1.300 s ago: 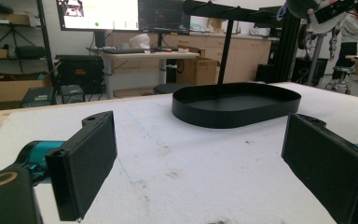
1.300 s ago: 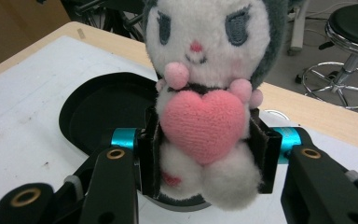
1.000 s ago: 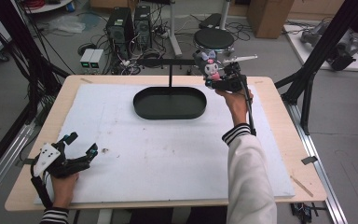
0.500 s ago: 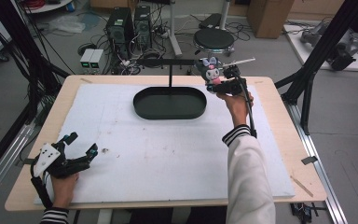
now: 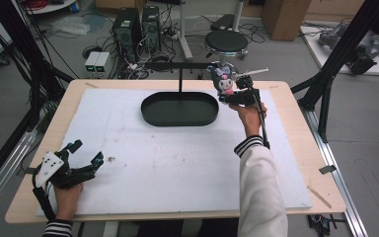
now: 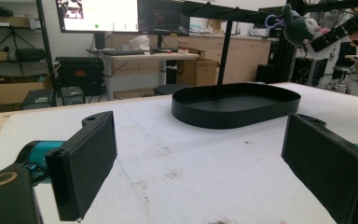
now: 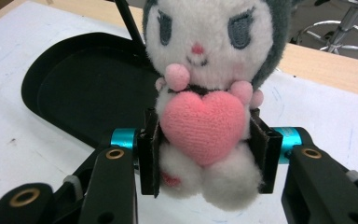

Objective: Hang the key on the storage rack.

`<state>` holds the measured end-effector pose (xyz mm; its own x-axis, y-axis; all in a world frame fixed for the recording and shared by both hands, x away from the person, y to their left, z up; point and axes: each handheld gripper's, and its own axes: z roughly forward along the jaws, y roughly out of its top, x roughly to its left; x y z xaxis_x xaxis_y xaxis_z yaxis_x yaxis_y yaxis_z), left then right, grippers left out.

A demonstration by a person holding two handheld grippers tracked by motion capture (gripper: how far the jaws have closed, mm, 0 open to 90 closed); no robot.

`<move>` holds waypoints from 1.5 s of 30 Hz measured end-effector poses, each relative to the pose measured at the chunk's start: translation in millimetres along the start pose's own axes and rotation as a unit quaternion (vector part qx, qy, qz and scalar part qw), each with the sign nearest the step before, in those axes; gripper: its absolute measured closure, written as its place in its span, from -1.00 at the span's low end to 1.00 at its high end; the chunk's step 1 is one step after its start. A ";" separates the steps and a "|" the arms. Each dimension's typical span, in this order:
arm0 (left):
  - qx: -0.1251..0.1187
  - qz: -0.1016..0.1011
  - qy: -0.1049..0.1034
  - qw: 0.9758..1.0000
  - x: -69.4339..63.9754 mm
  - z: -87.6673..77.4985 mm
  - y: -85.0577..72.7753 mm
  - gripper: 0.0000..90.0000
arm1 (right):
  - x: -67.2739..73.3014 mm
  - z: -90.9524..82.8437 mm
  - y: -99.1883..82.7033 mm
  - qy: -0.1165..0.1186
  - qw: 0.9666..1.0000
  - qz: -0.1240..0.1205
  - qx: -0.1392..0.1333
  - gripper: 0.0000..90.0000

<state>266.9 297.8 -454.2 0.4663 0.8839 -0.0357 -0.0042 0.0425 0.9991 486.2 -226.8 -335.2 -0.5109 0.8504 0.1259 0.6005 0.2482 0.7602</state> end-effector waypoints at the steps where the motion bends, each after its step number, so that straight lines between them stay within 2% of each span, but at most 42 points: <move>1: 0.001 0.000 0.000 1.000 0.0 0.0 0.0 -0.77 | -0.6 0.9 -1.0 0.001 1.000 0.002 0.005 0.23; 6: 0.001 0.000 0.000 1.000 -0.2 0.0 0.0 -0.77 | -0.4 7.9 -4.7 -0.006 1.000 -0.007 0.024 0.23; 10: 0.001 0.000 0.000 1.000 -0.2 0.0 0.0 -0.76 | 4.1 17.2 -5.2 -0.014 0.999 -0.024 0.042 0.22; 17: 0.001 0.000 0.000 1.000 0.1 0.1 0.0 -0.77 | 10.8 30.7 -5.5 -0.014 0.999 -0.028 0.045 0.22; 22: 0.001 0.000 0.000 1.000 0.1 0.1 0.1 -0.77 | 11.9 34.0 -5.8 -0.013 0.999 -0.025 0.044 0.22; 24: 0.002 0.000 0.000 1.000 0.1 0.4 0.1 -0.77 | 12.0 34.3 -5.8 -0.006 0.999 -0.025 0.045 0.17; 25: 0.002 0.000 0.000 1.000 0.2 0.4 0.1 -0.77 | 11.9 34.8 -6.0 0.002 0.999 -0.029 0.043 0.08; 26: 0.002 0.000 0.000 1.000 -0.2 0.4 0.1 -0.77 | 12.4 35.1 -5.9 0.009 0.998 -0.038 0.042 -0.09; 27: 0.002 0.001 0.000 1.000 -0.5 0.5 0.1 -0.77 | 14.3 34.8 -5.4 0.004 0.998 -0.051 0.034 -0.45; 28: 0.003 0.004 0.001 1.000 -0.7 0.4 0.1 -0.77 | 15.9 35.0 -5.1 -0.005 0.998 -0.052 0.028 -0.78; 29: 0.002 0.006 -0.001 1.000 -1.0 0.3 0.1 -0.77 | 17.2 34.5 -5.0 -0.010 0.999 -0.046 0.024 -0.96; 30: 0.002 0.007 0.000 1.000 -1.1 0.2 0.1 -0.77 | 17.7 31.9 -4.7 -0.002 0.999 -0.046 0.023 -0.98; 33: 0.001 0.008 0.000 1.000 -1.4 0.2 -0.1 -0.77 | 20.9 21.1 -4.9 0.012 0.998 -0.065 0.009 -0.99; 38: 0.001 0.006 0.001 1.000 -1.2 0.3 -0.1 -0.76 | 21.3 -8.4 -12.9 0.035 0.994 -0.094 -0.038 -0.99; 41: 0.003 0.008 0.002 1.000 -1.6 0.4 0.0 -0.77 | 16.4 -26.8 -24.4 0.052 0.990 -0.102 -0.077 -0.99; 45: 0.008 0.014 0.004 1.000 -3.0 1.4 0.2 -0.77 | 9.8 -47.7 -47.6 0.067 0.987 -0.106 -0.104 -0.99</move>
<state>266.7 294.5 -453.9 0.4584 0.8887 -0.0075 -0.0033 0.0101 0.9999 423.3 -252.5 -339.8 -0.6957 0.7180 0.0227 0.3396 0.3009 0.8911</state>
